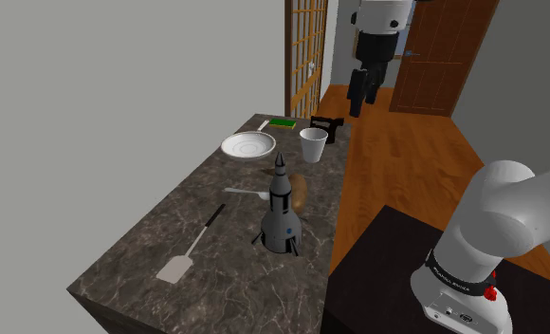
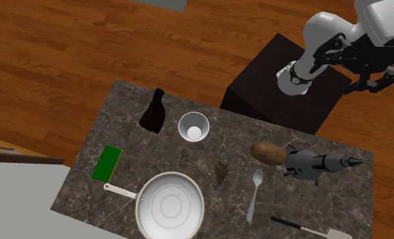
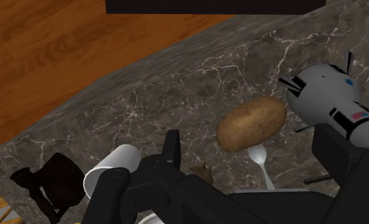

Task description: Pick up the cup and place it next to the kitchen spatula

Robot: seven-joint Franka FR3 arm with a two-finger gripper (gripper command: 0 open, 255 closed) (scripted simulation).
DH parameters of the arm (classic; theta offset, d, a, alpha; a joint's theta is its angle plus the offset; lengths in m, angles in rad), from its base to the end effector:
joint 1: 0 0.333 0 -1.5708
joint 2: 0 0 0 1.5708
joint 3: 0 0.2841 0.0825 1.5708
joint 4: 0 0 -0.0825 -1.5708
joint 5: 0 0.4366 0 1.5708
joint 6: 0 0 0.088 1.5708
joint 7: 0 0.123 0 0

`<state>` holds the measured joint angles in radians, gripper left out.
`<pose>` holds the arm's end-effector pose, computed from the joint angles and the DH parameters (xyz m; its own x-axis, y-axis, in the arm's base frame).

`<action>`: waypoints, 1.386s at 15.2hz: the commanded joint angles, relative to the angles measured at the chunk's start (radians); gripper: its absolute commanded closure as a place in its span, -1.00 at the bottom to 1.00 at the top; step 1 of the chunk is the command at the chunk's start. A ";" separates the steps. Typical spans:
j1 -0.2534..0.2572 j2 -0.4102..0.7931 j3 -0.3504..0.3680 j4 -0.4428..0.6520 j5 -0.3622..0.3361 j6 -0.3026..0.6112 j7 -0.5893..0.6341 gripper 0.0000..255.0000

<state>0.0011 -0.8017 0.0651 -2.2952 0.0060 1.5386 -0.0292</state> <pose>0.3749 0.0300 0.5862 0.9961 0.0777 0.0428 0.0759 -0.9962 0.0420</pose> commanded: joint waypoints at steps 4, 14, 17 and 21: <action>-0.014 0.062 -0.011 -0.031 -0.027 0.096 -0.015 -1.00; -0.066 0.335 -0.046 -0.045 -0.117 0.398 -0.044 -1.00; -0.082 0.432 -0.057 -0.022 -0.144 0.478 -0.046 -1.00; -0.102 0.569 -0.070 0.027 -0.180 0.573 -0.046 -1.00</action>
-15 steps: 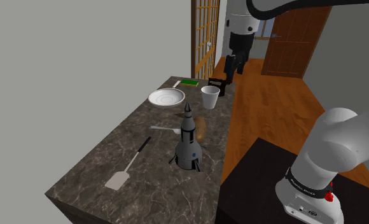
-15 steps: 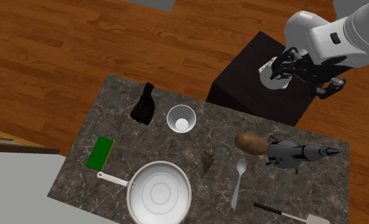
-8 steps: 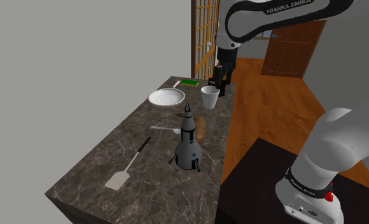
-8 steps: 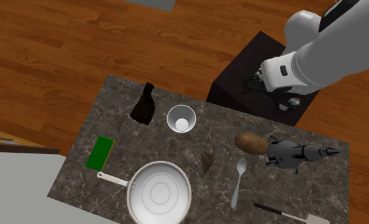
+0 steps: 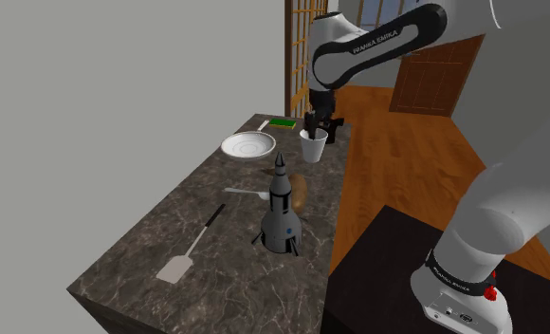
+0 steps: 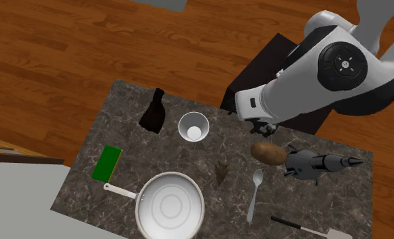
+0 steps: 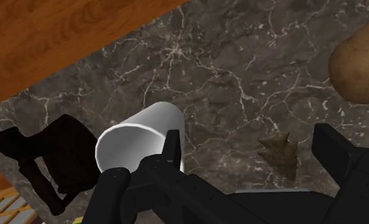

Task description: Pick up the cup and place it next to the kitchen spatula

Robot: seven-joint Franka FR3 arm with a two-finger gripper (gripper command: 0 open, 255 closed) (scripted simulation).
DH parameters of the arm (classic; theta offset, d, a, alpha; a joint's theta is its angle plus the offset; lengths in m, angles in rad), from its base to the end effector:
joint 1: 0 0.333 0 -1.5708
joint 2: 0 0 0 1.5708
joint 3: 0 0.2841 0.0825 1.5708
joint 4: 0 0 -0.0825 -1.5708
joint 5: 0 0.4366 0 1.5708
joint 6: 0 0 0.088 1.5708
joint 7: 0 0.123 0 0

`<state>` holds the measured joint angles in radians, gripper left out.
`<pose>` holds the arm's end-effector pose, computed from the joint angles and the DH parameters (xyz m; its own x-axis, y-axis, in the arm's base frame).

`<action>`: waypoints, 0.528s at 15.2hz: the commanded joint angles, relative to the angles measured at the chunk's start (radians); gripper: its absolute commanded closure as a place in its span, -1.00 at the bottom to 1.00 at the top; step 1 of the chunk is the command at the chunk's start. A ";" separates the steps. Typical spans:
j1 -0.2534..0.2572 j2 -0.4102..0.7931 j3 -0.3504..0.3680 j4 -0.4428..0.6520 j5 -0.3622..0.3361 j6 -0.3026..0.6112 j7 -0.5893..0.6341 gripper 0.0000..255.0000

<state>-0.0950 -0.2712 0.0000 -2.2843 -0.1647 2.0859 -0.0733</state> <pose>0.5270 -0.0607 0.4010 0.9967 0.0585 0.0557 0.0494 -0.9870 0.1527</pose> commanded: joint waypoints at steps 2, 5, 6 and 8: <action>-0.016 0.108 -0.011 0.049 -0.027 0.067 -0.001 -1.00; -0.029 0.215 -0.021 0.108 -0.053 0.121 0.002 -1.00; -0.033 0.251 -0.025 0.130 -0.061 0.137 0.003 -1.00; -0.041 0.323 -0.033 0.178 -0.076 0.165 0.004 -1.00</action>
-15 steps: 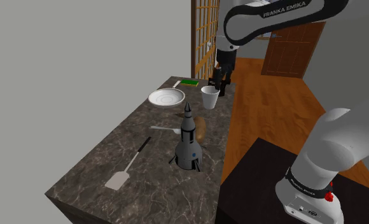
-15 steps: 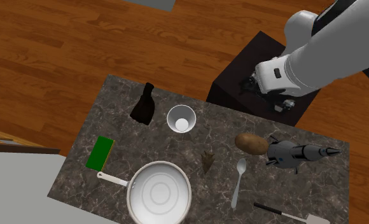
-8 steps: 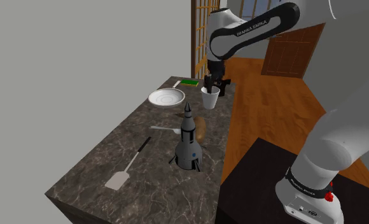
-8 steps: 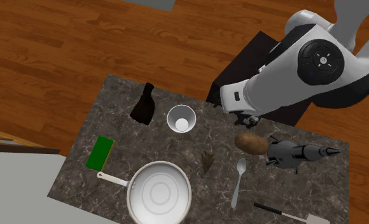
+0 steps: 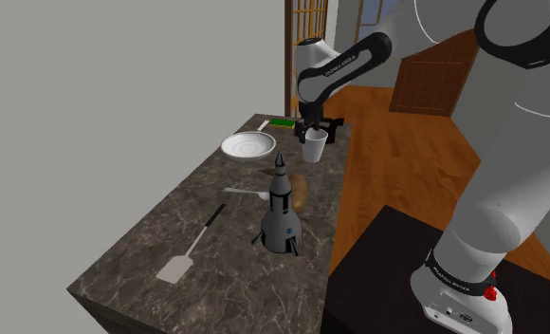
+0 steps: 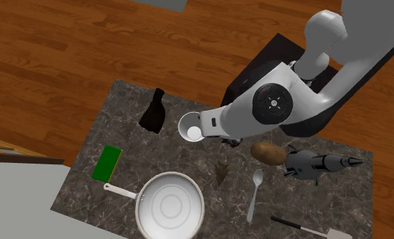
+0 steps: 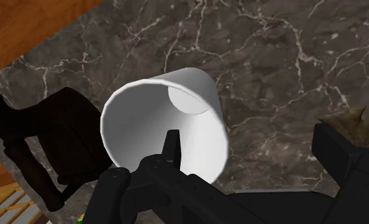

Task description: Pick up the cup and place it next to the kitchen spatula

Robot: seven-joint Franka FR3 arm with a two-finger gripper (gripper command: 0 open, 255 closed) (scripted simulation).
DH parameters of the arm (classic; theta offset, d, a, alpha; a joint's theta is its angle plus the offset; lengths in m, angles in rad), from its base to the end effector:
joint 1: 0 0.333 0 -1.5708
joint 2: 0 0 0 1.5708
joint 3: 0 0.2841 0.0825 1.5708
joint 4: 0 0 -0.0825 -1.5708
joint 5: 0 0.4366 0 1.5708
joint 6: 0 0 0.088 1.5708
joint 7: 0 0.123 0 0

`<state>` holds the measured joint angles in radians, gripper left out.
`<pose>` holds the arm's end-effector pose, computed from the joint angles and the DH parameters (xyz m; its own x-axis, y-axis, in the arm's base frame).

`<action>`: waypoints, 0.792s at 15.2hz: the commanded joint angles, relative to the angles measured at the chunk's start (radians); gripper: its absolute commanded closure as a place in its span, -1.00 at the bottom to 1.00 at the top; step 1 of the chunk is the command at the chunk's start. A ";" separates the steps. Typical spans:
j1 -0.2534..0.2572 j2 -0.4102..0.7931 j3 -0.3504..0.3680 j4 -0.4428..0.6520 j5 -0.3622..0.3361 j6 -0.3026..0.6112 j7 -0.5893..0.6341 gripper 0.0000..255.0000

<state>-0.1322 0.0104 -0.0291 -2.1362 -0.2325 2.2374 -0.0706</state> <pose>0.5867 -0.1053 0.3341 0.9967 0.0514 0.0628 0.0380 -0.9794 0.1985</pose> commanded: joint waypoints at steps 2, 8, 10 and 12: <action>-0.008 0.084 -0.009 0.051 -0.017 0.038 0.003 -1.00; -0.015 0.133 -0.016 0.031 -0.027 0.109 0.009 -1.00; -0.016 0.138 -0.017 0.029 -0.028 0.116 0.010 -1.00; -0.016 0.138 -0.017 0.029 -0.028 0.116 0.010 -1.00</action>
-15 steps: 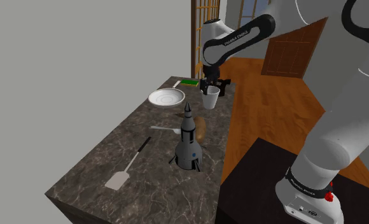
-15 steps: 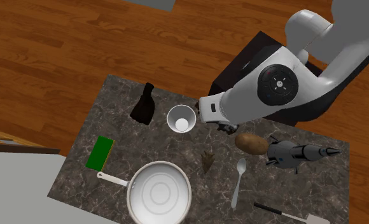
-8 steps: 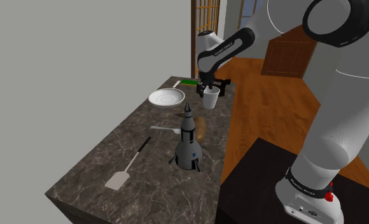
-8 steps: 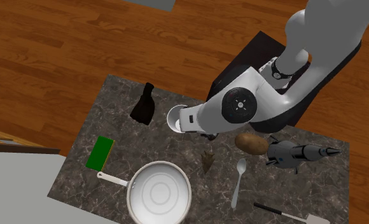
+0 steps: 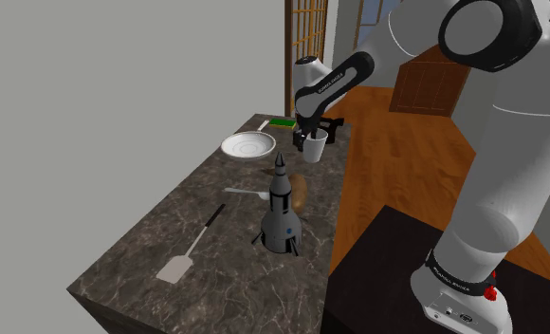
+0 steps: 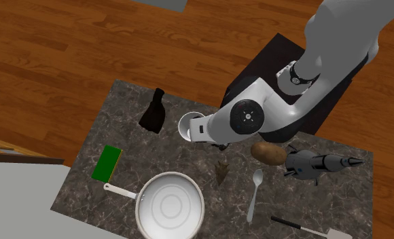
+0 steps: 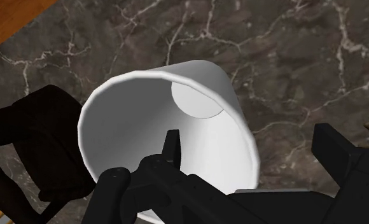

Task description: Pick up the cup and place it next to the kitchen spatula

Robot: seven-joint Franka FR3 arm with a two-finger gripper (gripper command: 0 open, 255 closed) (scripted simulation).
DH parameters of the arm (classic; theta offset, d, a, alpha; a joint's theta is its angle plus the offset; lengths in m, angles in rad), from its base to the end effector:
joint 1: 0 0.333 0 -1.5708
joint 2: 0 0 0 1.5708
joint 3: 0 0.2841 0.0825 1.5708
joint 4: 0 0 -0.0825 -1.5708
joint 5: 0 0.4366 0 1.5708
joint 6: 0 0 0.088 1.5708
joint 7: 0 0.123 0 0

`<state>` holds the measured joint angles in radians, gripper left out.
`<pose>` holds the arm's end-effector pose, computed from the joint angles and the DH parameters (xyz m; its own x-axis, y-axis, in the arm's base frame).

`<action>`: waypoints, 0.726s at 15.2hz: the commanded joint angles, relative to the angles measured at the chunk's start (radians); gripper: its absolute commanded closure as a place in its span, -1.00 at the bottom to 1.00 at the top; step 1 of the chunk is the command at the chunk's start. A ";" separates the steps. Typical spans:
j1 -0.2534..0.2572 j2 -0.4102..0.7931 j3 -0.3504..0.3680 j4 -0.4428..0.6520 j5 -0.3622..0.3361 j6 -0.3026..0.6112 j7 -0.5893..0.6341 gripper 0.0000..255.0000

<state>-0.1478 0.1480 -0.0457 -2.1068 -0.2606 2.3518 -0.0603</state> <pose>0.6013 -0.1246 0.2768 0.9967 0.0495 0.0648 0.0348 -0.9770 0.2105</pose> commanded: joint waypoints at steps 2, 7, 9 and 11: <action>0.000 0.001 0.000 0.000 0.000 0.001 0.000 -1.00; 0.000 0.001 0.000 0.000 0.000 0.001 0.000 1.00; 0.000 0.001 0.000 0.000 0.000 0.001 0.000 1.00; 0.000 0.001 0.000 0.000 0.000 0.001 0.000 1.00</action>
<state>-0.1479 0.1487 -0.0458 -2.1068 -0.2606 2.3528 -0.0605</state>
